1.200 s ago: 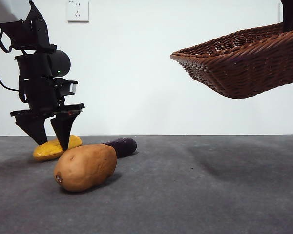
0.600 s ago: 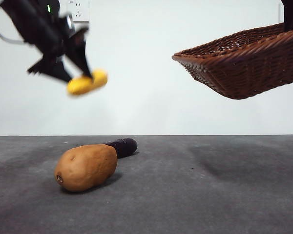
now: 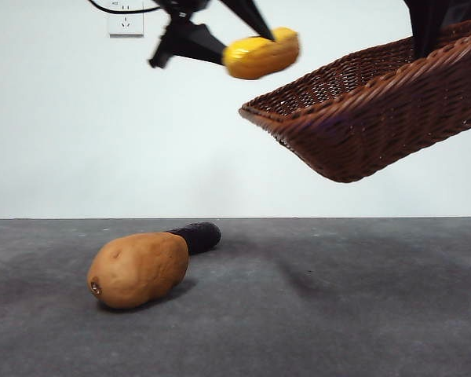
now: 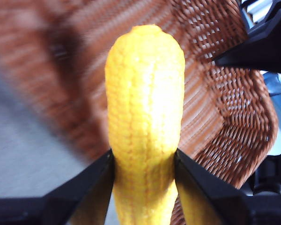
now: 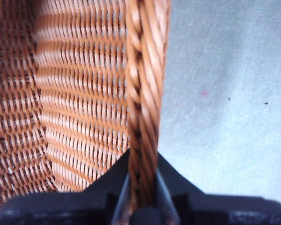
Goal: Help me put the vegetables on the table into the basket
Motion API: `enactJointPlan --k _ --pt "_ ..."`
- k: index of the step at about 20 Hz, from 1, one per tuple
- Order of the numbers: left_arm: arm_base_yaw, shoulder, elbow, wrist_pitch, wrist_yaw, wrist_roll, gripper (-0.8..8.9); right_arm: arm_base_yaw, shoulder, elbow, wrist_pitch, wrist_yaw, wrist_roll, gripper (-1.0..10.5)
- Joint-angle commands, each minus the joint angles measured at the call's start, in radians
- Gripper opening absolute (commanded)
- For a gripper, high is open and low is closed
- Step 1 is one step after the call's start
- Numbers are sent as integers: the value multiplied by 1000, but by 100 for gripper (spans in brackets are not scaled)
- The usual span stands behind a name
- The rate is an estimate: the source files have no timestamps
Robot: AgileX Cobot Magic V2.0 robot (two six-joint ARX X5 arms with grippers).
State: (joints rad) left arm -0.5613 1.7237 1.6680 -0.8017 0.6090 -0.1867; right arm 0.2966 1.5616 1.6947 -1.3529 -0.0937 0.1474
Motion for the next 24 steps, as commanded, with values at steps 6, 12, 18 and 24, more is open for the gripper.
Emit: enactJointPlan --k 6,12,18,24 --pt "-66 29 -2 68 -245 -236 232 60 -6 0 -9 6 63 -16" --pt "-66 29 -2 96 -245 -282 503 77 -2 0 -11 5 63 -16" --pt "-50 4 -2 89 -244 -172 502 74 7 -23 -20 10 53 -16" --pt "-58 -128 -2 -245 -458 53 502 1 7 -133 19 16 -8 -16"
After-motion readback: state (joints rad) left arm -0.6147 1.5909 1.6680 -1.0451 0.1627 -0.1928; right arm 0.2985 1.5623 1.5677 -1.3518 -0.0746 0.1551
